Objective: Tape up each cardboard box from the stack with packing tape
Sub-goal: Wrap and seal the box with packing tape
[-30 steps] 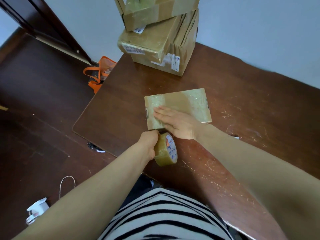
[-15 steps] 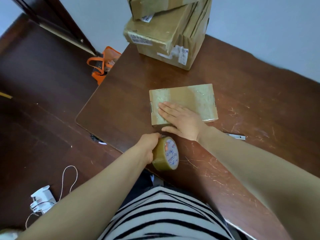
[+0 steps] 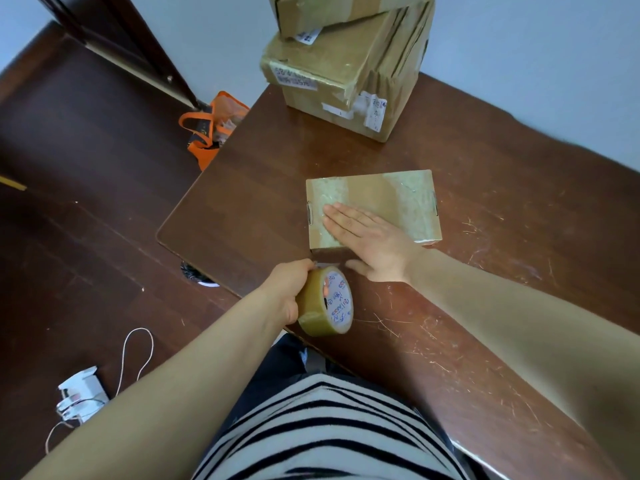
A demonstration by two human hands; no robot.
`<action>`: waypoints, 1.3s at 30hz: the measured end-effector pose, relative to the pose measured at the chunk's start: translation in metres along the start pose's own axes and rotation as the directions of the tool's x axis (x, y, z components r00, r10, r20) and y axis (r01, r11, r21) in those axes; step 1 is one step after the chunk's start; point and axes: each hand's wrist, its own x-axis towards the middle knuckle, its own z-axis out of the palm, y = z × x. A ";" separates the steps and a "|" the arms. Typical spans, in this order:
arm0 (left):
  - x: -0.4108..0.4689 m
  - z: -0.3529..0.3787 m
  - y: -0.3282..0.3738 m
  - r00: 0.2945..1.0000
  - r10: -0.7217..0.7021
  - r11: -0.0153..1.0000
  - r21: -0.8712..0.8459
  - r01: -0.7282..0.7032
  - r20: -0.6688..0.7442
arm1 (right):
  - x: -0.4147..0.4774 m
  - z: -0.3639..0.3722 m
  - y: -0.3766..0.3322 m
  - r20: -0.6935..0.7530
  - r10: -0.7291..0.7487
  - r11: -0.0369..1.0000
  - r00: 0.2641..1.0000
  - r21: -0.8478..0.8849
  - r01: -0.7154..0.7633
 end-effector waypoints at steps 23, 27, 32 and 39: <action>-0.036 -0.007 0.011 0.983 0.181 0.983 0.048 -0.180 -0.024 | 0.005 0.003 -0.015 -0.207 0.090 0.996 0.974 0.024 -0.087; -0.042 -0.009 0.015 0.969 0.244 0.968 0.062 -0.242 -0.024 | 0.003 0.001 -0.017 -0.046 0.091 0.993 0.995 -0.065 -0.094; -0.050 -0.010 0.021 0.955 0.297 0.954 0.041 -0.296 -0.012 | 0.002 -0.021 -0.016 0.147 0.066 0.995 0.987 0.058 -0.075; -0.059 -0.007 0.033 0.874 0.487 0.870 0.088 -0.485 0.008 | -0.013 -0.086 -0.049 0.118 0.686 0.224 0.718 0.905 -0.363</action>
